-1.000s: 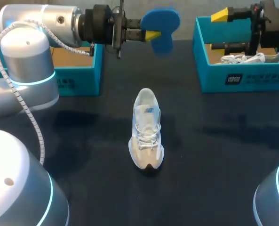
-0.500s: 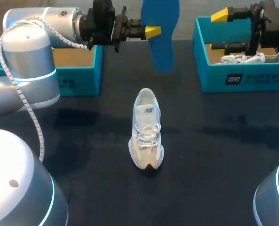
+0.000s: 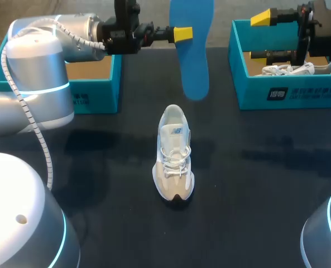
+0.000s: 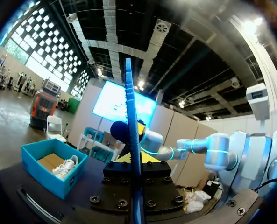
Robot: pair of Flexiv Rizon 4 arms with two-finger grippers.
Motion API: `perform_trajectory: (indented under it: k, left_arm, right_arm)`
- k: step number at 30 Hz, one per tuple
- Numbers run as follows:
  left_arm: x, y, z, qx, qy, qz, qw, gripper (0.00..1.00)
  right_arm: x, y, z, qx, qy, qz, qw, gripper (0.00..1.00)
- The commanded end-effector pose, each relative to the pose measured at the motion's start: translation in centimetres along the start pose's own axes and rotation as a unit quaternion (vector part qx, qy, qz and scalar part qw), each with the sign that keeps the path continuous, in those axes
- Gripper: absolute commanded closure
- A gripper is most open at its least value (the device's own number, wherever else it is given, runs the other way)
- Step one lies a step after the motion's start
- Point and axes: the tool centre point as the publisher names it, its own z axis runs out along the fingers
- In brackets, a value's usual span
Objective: Take the shoe out of the shoebox, open the shoe tongue, remove and reinsert the insole, then place the shoe into the shoebox
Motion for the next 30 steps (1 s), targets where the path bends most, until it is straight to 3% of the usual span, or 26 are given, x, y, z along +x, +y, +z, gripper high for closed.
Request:
perform_trajectory:
  k: [1, 8, 9, 14, 23, 30]
  left_arm:
    - [0.2, 0.1, 0.1, 0.042, -0.028, -0.420, 0.906, 1.00]
    - [0.2, 0.1, 0.1, 0.042, -0.028, -0.420, 0.906, 1.00]
    - [0.1, 0.3, 0.3, 0.019, -0.030, -0.429, 0.902, 1.00]
    - [0.3, 0.7, 0.7, -0.002, -0.023, -0.480, 0.877, 1.00]
    - [0.5, 1.2, 0.6, -0.004, -0.026, -0.537, 0.843, 1.00]
    - [0.2, 1.5, 0.6, -0.009, -0.036, -0.557, 0.830, 1.00]
  right_arm:
    - [0.0, 0.0, 0.1, -0.001, -0.001, 0.000, 1.000, 0.00]
    - [0.0, 0.0, 0.1, -0.001, -0.001, 0.000, 1.000, 0.00]
    - [0.0, 0.0, 0.1, -0.001, -0.001, 0.000, 1.000, 0.00]
    - [0.0, 0.0, 0.1, -0.001, -0.001, 0.000, 1.000, 0.00]
    - [0.0, 0.0, 0.1, -0.001, -0.001, 0.000, 1.000, 0.00]
    - [0.0, 0.0, 0.1, -0.001, -0.001, 0.000, 1.000, 0.00]
